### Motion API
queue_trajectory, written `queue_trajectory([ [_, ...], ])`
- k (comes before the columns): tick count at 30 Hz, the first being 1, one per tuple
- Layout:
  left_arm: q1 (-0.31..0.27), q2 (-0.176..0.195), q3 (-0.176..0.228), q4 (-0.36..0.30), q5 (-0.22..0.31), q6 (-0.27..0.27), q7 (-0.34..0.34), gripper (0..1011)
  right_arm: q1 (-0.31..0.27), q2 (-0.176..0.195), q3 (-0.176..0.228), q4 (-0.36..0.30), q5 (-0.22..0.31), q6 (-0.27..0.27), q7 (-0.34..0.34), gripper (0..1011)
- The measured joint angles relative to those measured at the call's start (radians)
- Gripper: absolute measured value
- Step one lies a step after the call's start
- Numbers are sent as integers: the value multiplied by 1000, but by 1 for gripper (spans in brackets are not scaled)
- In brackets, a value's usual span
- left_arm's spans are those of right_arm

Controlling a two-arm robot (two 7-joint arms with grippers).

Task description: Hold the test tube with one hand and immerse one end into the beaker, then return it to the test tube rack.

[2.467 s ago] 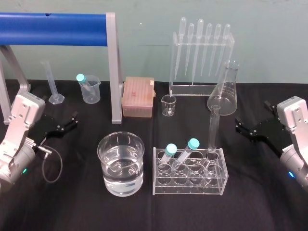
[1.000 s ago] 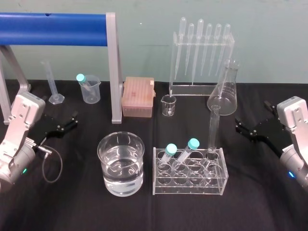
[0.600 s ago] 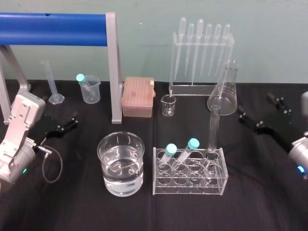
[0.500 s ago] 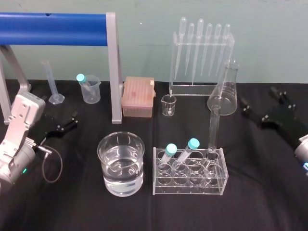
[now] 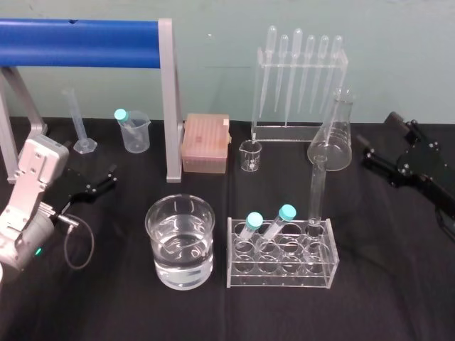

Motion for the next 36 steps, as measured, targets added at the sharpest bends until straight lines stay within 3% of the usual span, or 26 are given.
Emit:
queue_trajectory([
  [6, 0, 0, 0, 0, 0, 0, 0, 1000, 21, 11, -27, 12, -6, 35, 98, 1003],
  [11, 0, 0, 0, 0, 0, 0, 0, 1000, 46, 10, -58, 26, -30, 70, 136, 1003],
  [36, 0, 0, 0, 0, 0, 0, 0, 1000, 143, -50, -142, 133, -67, 158, 140, 1003],
])
